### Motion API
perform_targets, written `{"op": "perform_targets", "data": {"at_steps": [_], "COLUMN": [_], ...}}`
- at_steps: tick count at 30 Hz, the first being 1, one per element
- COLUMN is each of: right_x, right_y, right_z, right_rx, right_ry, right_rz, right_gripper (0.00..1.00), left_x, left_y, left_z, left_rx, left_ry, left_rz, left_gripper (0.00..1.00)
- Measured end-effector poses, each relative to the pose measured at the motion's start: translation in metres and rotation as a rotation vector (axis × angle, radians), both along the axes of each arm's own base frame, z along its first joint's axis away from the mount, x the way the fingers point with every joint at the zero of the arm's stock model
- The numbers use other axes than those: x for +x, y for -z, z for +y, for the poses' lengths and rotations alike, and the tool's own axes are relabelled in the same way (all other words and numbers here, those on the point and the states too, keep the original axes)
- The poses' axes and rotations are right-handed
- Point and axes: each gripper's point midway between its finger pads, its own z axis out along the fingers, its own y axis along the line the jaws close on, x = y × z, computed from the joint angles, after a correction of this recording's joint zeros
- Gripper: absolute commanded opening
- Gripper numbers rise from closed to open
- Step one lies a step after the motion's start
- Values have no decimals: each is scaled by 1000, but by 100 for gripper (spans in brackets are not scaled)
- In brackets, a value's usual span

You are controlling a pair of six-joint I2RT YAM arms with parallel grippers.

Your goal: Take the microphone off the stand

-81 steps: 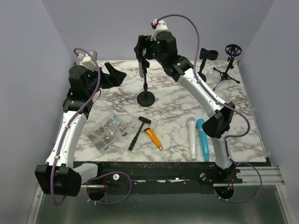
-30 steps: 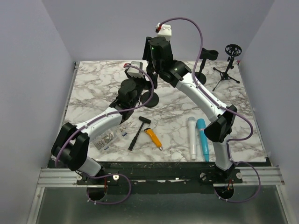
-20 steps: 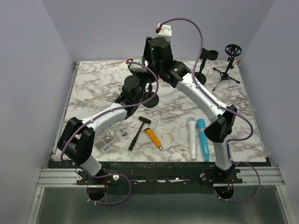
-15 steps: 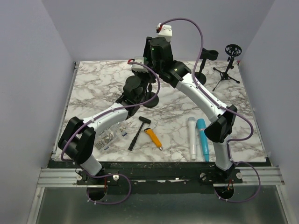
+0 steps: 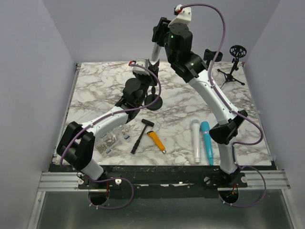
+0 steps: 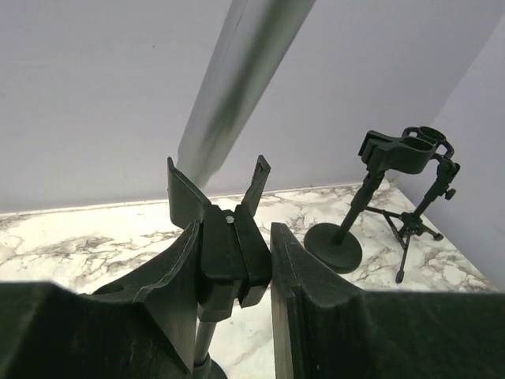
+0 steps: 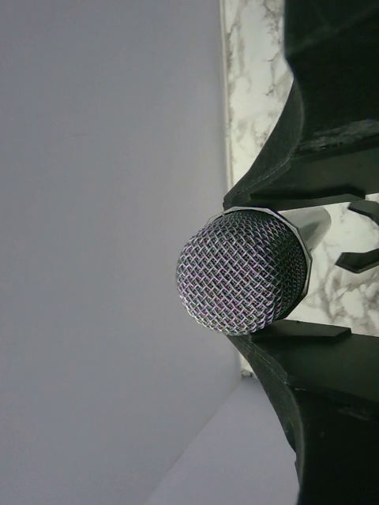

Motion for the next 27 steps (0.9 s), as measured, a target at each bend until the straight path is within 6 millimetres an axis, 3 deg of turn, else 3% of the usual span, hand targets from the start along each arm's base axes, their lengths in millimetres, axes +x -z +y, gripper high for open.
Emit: {"op": "perform_targets", "data": {"at_steps": [7, 9, 12, 13, 14, 15, 21, 27], "right_x": [-7, -13, -26, -33, -41, -50, -101, -150], "right_y": [-61, -72, -77, -71, -61, -49, 46, 135], "right_z": [-33, -46, -73, -83, -92, -102, -141, -139], "right_rx": [22, 4, -41, -65, -91, -116, -217, -255], "right_ry": [44, 74, 144, 159, 175, 188, 172, -3], "right_rz": [-141, -165, -168, -153, -128, -100, 103, 347], "right_gripper": [1, 1, 1, 1, 1, 1, 1, 1], "left_x": [-2, -2, 0, 1, 3, 4, 4, -27], "left_y": [0, 0, 1, 1, 1, 1, 2, -14], "left_z": [-4, -5, -5, -5, -4, -4, -3, 7], "left_rx": [4, 3, 1, -6, -10, -13, -6, -4], "left_ry": [42, 52, 63, 65, 70, 74, 121, 180], "left_rz": [1, 10, 40, 58, 72, 94, 236, 312], "left_gripper": [3, 37, 65, 70, 87, 98, 99, 98]}}
